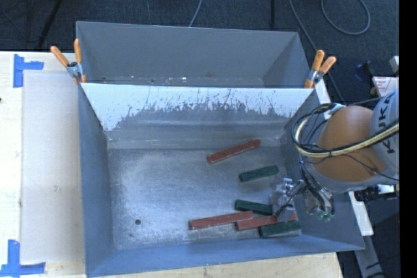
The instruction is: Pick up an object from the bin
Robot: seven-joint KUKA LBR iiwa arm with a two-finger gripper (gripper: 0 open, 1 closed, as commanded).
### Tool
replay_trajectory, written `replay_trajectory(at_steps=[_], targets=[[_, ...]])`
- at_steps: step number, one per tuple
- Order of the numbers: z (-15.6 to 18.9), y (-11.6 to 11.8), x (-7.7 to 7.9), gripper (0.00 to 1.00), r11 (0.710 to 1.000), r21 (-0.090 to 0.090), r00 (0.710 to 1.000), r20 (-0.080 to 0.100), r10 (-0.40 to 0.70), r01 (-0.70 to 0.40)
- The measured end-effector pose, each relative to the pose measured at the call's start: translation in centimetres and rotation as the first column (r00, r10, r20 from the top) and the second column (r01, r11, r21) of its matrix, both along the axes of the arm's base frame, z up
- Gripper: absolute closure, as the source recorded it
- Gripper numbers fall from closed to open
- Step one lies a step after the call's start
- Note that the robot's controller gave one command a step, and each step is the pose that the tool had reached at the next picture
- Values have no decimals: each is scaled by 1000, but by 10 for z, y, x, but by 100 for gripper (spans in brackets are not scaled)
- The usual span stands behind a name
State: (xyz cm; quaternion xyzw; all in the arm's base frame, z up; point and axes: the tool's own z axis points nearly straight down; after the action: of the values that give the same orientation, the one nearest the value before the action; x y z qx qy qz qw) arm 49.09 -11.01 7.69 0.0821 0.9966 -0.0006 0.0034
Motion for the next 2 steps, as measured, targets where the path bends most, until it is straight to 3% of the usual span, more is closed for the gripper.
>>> replay_trajectory(at_steps=[1, 2], targets=[[-2, 1, -2, 0, 1000, 1, 1000, -5, 2, -2], [-7, 30, -12, 0, 997, 1, 997, -3, 83, -83]])
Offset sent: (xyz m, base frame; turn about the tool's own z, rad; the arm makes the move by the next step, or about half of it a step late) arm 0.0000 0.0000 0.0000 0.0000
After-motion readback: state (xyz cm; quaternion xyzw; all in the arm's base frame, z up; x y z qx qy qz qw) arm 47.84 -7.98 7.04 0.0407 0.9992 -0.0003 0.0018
